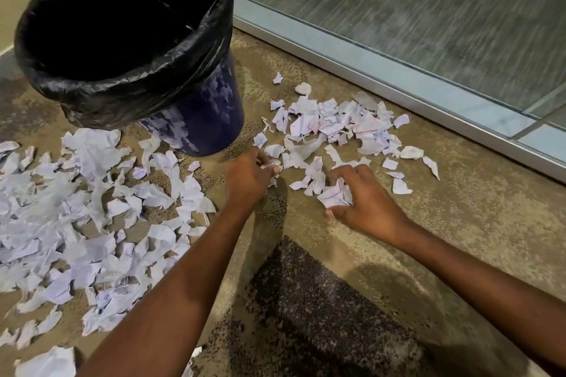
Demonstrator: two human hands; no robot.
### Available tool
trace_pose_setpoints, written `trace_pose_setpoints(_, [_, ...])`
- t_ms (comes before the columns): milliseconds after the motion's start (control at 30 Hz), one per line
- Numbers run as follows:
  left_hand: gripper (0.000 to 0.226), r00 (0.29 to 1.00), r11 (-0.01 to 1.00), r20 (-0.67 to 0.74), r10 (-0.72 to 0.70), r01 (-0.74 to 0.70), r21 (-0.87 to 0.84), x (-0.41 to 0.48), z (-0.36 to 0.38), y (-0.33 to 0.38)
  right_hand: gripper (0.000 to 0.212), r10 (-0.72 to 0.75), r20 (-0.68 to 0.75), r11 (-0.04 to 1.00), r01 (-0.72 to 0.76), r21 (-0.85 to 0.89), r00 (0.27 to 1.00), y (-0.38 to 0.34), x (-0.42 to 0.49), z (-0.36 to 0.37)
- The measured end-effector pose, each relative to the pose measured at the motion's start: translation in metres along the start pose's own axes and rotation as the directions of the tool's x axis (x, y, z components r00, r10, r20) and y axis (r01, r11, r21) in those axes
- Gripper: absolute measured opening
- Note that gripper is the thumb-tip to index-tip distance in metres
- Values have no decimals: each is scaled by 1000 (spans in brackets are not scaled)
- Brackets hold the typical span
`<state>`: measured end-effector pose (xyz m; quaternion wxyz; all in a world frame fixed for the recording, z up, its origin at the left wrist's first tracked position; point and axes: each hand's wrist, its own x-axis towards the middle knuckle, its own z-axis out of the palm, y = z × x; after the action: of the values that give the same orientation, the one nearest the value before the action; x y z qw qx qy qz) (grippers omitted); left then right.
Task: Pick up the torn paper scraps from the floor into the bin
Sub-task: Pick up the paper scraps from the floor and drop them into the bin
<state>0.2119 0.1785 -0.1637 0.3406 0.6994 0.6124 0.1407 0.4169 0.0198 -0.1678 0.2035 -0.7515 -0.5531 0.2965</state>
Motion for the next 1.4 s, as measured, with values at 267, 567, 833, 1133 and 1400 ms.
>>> trace_pose_setpoints(267, [12, 997, 997, 29, 67, -65, -50, -14, 5, -2, 107, 8, 74, 998, -4, -61, 997, -19, 17, -1])
trace_pose_setpoints(567, [13, 993, 957, 113, 32, 2, -290, -36, 21, 7, 60, -36, 82, 987, 22, 160, 996, -23, 36, 13])
trace_pose_setpoints(833, [9, 977, 819, 209, -34, 148, -555, -49, 18, 8, 34, 36, 104, 833, -87, 547, 994, -22, 29, 12])
trace_pose_setpoints(1133, [17, 969, 717, 245, -18, 184, -672, -64, 1, 33, 33, 17, 29, 760, -32, 649, 999, -46, 11, -16])
trace_pose_setpoints(1400, [19, 986, 614, 145, 86, 62, -787, -75, -45, 72, 37, -44, -73, 791, 80, 606, 996, -94, 8, -67])
